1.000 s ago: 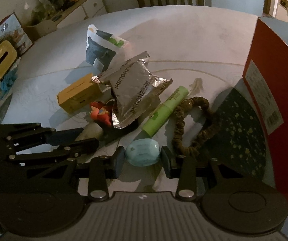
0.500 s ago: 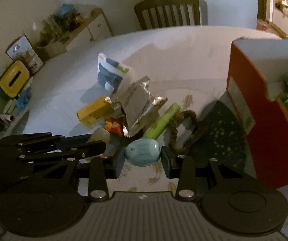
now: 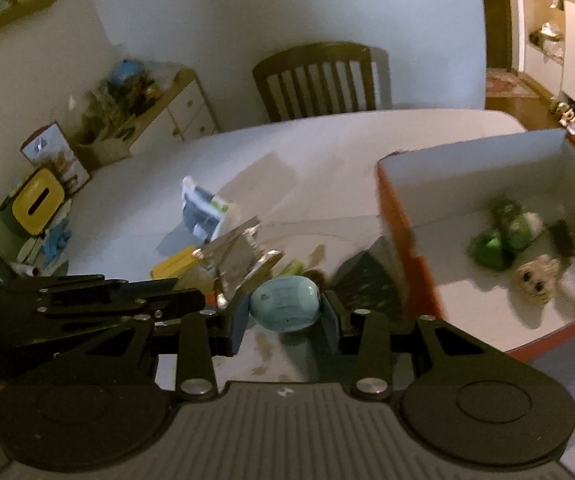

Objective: Organize objects
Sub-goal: 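Carry the blue soap and white cylinder over the shoebox with both grippers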

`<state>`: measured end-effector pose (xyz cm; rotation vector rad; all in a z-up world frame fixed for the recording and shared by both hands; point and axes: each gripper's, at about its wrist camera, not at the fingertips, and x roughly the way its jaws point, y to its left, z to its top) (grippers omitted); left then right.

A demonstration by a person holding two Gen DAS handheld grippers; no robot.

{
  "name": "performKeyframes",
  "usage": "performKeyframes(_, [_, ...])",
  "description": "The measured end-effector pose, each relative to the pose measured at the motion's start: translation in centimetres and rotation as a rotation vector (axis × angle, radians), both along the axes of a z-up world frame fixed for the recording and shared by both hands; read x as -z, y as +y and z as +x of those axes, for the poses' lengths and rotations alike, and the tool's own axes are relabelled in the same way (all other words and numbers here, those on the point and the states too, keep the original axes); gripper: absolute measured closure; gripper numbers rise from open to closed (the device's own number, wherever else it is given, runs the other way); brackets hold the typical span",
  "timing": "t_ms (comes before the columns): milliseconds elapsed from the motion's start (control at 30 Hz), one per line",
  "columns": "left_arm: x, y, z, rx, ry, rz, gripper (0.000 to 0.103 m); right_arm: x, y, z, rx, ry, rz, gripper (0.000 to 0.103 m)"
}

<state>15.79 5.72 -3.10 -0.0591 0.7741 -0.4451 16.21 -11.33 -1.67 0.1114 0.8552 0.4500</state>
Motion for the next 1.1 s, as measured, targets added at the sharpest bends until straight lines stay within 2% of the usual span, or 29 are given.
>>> performKeyframes(400, [-1.9, -7.5, 0.8, 0.038, -0.059, 0.032, 0.082, -1.6, -7.1, 1.1, 0.024, -0.048, -0.008, 0.065])
performKeyframes(800, [-2.5, -14.2, 2.1, 0.043, -0.058, 0.049, 0.082, -1.9, -13.4, 3.6, 0.010, -0.071, -0.016, 0.065])
performKeyframes(1100, [-1.8, -18.9, 3.6, 0.068, -0.049, 0.093, 0.082, -1.6, -17.5, 5.6, 0.012, -0.081, -0.023, 0.065])
